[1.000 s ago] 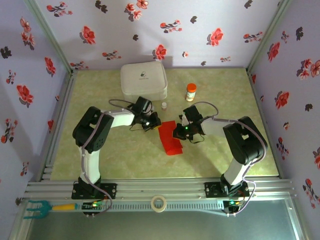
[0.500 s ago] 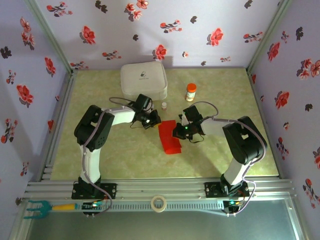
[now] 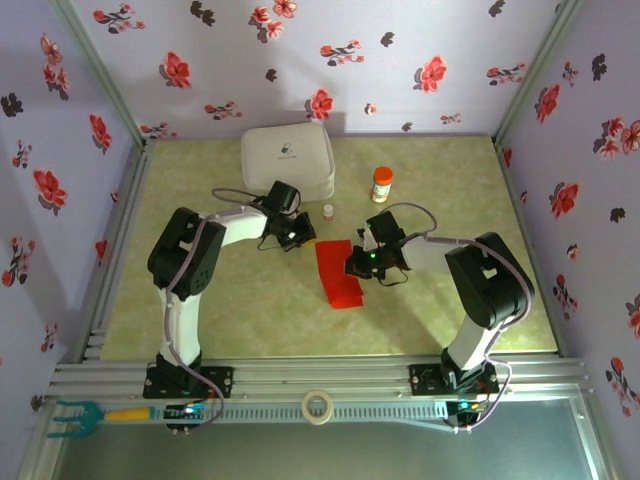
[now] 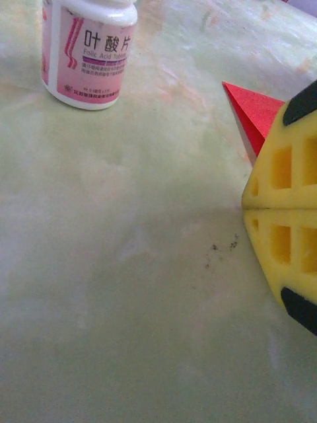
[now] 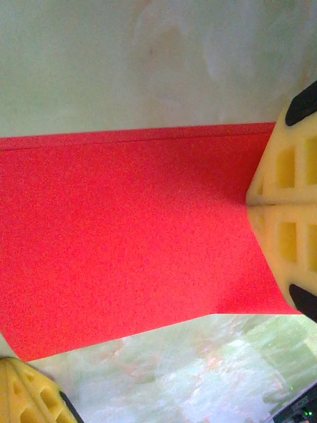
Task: Fold a paper plane with a square sheet of paper (pick it up from the middle)
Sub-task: First fold the square sheet of paper in half at the center of the table.
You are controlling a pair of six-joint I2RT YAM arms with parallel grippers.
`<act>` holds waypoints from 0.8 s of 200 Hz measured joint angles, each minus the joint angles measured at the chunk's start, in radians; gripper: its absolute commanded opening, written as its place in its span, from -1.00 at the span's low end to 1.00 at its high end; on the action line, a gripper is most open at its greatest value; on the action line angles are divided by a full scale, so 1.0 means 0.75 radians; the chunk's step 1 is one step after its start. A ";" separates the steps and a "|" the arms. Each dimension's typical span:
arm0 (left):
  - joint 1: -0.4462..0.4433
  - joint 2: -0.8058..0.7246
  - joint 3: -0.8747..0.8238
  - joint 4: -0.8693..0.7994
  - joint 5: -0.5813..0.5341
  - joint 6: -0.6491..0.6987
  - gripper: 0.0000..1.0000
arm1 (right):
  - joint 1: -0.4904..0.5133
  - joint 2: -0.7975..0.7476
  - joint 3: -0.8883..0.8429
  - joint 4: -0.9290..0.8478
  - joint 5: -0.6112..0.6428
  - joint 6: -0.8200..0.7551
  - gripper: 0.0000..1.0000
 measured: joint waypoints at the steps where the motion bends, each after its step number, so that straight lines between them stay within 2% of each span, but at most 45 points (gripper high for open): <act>1: 0.000 0.000 0.000 0.000 0.000 0.000 -1.00 | 0.000 0.000 0.000 0.001 0.000 0.001 -1.00; 26: -0.005 -0.035 -0.008 -0.022 -0.057 0.000 -1.00 | 0.000 0.000 -0.003 0.007 -0.001 0.035 -1.00; 60: -0.032 -0.214 -0.081 -0.031 -0.100 0.001 -1.00 | 0.000 0.000 -0.010 0.020 -0.005 0.069 -1.00; 81: -0.105 -0.282 -0.125 0.010 -0.061 0.000 -1.00 | 0.000 0.000 -0.010 0.021 -0.005 0.075 -1.00; 118: -0.256 -0.284 -0.235 0.096 0.034 -0.017 -1.00 | 0.000 0.000 -0.011 0.021 -0.004 0.085 -1.00; 160: -0.274 -0.262 -0.319 0.189 0.065 -0.056 -1.00 | 0.000 0.000 -0.011 0.021 -0.004 0.085 -1.00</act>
